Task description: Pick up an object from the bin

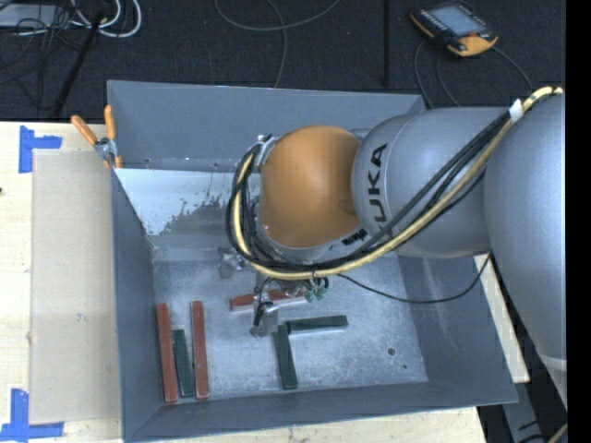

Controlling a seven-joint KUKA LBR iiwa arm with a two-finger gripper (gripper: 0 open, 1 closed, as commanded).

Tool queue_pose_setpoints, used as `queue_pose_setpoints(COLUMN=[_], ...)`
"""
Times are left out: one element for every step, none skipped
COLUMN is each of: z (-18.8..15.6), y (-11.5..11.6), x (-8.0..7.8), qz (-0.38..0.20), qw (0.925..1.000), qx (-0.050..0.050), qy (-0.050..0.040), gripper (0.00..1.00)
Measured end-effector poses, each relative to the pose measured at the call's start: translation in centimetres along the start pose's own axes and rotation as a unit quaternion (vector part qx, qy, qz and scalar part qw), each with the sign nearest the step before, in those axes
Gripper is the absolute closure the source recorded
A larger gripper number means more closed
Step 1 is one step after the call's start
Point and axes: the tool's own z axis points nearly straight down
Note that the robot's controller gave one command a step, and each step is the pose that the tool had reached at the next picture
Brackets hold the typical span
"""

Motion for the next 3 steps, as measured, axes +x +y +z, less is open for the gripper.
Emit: queue_pose_setpoints(z=[2.8,4.7,5.4], y=[-0.8,-3.5,-7.8], x=[-2.4,-1.9,0.8], qz=[-0.084,0.033,-0.033], qw=[0.9964,0.9995,0.9995], qx=[0.000,-0.001,-0.001], qy=[0.0004,0.0016,0.0029], gripper=[0.00,0.00,1.00])
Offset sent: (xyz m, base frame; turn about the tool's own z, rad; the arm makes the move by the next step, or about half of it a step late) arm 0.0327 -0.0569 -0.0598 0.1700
